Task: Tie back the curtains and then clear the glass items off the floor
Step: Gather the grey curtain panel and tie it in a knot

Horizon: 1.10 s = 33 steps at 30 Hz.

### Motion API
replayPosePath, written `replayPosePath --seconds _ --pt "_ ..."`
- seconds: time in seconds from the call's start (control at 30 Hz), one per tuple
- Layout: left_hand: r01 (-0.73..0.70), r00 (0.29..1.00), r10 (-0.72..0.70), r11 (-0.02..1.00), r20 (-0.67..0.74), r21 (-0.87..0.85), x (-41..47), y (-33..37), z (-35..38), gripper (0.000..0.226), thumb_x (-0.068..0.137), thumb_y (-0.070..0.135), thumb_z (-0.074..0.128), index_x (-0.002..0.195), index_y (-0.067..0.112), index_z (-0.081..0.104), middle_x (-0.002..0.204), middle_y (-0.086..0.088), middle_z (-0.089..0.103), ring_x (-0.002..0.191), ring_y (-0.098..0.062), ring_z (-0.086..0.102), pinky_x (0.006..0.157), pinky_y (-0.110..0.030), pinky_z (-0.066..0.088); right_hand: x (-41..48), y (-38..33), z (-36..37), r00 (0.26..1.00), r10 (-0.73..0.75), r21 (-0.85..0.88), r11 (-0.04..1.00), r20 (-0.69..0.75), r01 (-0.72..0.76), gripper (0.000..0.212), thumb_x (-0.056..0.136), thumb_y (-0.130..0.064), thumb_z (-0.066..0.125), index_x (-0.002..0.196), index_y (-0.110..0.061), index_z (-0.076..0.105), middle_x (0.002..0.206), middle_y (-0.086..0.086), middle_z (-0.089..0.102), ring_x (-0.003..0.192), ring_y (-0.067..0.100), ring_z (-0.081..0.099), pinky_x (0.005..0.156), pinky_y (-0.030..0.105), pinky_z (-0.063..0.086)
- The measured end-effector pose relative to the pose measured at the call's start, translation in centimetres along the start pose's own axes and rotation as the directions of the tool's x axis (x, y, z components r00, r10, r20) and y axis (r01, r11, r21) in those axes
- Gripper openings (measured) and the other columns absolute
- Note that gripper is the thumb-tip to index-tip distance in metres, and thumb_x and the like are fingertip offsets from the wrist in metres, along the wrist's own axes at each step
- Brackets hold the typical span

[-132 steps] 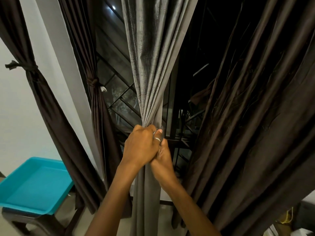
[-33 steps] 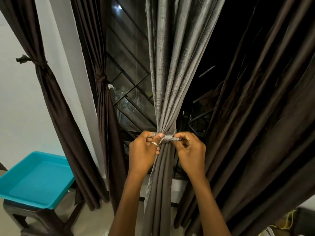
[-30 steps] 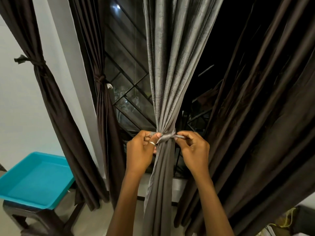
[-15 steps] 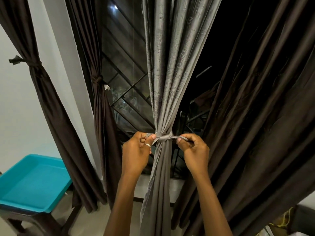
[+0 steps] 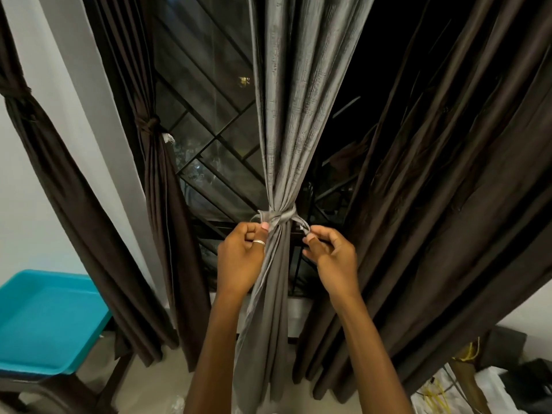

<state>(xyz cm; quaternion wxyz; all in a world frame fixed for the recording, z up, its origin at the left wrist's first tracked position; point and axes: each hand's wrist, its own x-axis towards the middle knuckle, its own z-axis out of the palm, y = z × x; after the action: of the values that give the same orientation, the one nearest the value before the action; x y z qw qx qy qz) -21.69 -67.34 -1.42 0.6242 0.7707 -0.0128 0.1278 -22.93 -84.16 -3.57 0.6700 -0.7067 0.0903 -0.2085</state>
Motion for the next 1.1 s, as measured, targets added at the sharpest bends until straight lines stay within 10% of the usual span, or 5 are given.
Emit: replayPosePath --seconds 0.6,0.9,1.1 --pt "0.067 0.948 -0.061 0.998 0.312 -0.010 -0.9 -2.7 6.1 0.021 0.094 0.052 0.057 0.089 0.035 0.067 0.078 0.013 0.072 0.075 -0.011 0.070 0.074 -0.046 0.060 -4.2 3.0 -5.1 0.969 0.099 -0.155 0.979 -0.225 -0.136 0.017 0.101 -0.010 0.060 0.115 -0.010 0.070 0.100 0.006 0.076 0.096 0.013 0.075 0.086 0.035 0.062" --pt "0.032 0.979 -0.025 0.999 0.203 -0.032 -2.3 0.8 9.8 0.018 0.094 0.040 0.066 0.083 0.025 0.070 0.070 0.010 0.070 0.066 -0.002 0.067 0.062 -0.020 0.053 -2.5 2.5 -8.5 0.964 0.053 -0.221 0.969 -0.259 -0.113 0.017 0.100 -0.018 0.063 0.115 -0.016 0.071 0.097 -0.003 0.077 0.093 0.009 0.075 0.090 0.041 0.061" --pt "-0.004 0.994 0.011 0.998 0.110 -0.066 -3.3 3.7 12.9 0.024 0.091 0.042 0.070 0.076 0.023 0.071 0.063 0.007 0.068 0.055 -0.001 0.061 0.048 -0.012 0.043 1.4 0.1 -11.1 0.957 -0.096 -0.320 0.947 -0.275 0.003 0.026 0.098 -0.028 0.066 0.122 -0.018 0.069 0.108 -0.012 0.071 0.095 -0.011 0.065 0.081 0.004 0.051"
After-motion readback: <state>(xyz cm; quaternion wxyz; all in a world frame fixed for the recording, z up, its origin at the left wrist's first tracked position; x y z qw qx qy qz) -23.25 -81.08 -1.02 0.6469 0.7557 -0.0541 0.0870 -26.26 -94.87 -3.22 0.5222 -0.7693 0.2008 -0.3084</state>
